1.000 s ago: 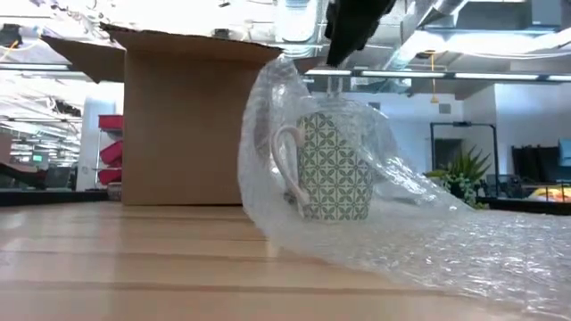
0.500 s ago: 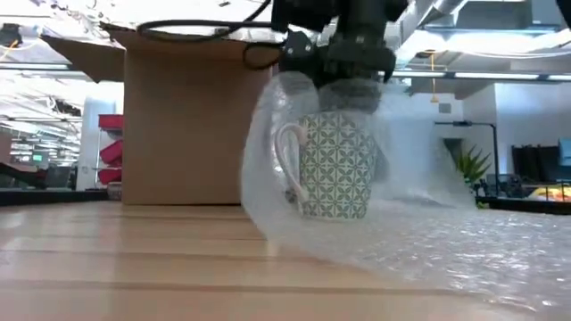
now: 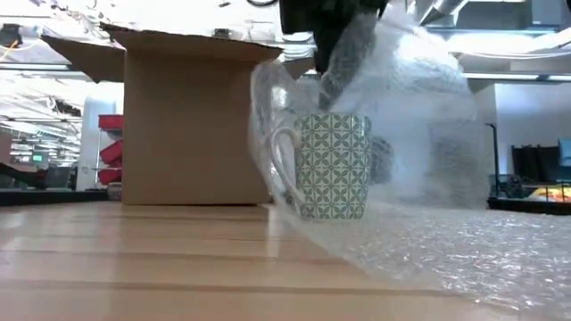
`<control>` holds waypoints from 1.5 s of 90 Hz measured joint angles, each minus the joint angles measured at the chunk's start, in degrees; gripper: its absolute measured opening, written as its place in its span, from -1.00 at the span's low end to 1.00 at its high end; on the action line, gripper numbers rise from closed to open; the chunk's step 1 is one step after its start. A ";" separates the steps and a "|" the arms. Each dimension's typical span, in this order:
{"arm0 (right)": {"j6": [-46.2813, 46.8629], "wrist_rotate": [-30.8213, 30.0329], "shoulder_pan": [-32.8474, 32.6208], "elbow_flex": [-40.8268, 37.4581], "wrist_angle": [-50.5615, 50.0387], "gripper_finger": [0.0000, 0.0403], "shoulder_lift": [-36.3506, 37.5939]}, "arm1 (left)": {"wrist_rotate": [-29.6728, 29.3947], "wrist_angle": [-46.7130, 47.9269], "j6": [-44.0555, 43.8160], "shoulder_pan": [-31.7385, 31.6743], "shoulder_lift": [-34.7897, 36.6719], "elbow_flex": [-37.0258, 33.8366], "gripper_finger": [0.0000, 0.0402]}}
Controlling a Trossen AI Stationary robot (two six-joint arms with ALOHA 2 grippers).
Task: Wrap mug
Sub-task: Wrap the green patterned mug with the bubble wrap
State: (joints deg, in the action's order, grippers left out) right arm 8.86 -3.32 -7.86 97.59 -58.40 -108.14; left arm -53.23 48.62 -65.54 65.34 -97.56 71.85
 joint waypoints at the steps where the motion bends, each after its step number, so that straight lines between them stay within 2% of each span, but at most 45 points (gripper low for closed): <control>1: 0.10 -0.06 -0.16 0.14 0.07 -1.00 0.23 | 0.00 0.00 0.00 0.00 0.00 0.00 -0.55; 16: 0.58 -0.50 -3.69 0.42 -0.52 -1.00 2.58 | 0.07 -0.09 0.00 0.00 0.00 0.00 -0.55; 34: 5.67 -6.33 -10.20 0.37 -4.56 -1.00 5.39 | 0.52 -0.15 0.00 0.00 0.00 0.00 -0.55; 49: 17.40 -10.47 -19.08 -0.78 -6.74 -1.00 7.35 | 0.50 -0.20 0.00 0.32 0.00 0.00 -0.55; 67: 36.34 -21.68 -32.18 -9.36 -7.32 -1.00 7.60 | 0.33 -0.80 0.04 0.46 0.00 0.00 -0.55; 78: 50.11 -28.45 -39.75 -14.43 -5.59 -0.99 7.72 | -2.87 -2.44 2.51 -0.13 0.00 0.00 -0.55; 90: 56.50 -34.24 -45.08 -18.98 -0.82 -0.88 7.65 | -3.78 -8.51 11.69 -5.10 0.17 0.00 -0.64; 102: 54.12 -40.27 -47.13 -21.48 2.73 -0.65 7.65 | 6.54 -18.33 29.63 -15.35 0.44 0.96 -0.88; 111: 50.75 -44.05 -47.36 -23.08 4.96 -0.48 7.67 | 8.92 -22.67 41.29 -22.42 0.44 2.36 -0.97; 125: 47.74 -48.16 -46.45 -26.17 6.29 -0.32 7.58 | 12.17 -23.54 52.41 -30.88 0.44 7.53 -0.99; 135: 47.47 -49.16 -45.31 -28.83 7.31 -0.28 7.52 | 19.93 -25.44 55.64 -36.58 0.61 8.57 -1.00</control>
State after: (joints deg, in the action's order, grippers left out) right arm 56.33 -52.47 -53.18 68.76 -51.09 -100.62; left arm -33.30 23.18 -9.89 28.76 -96.95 80.42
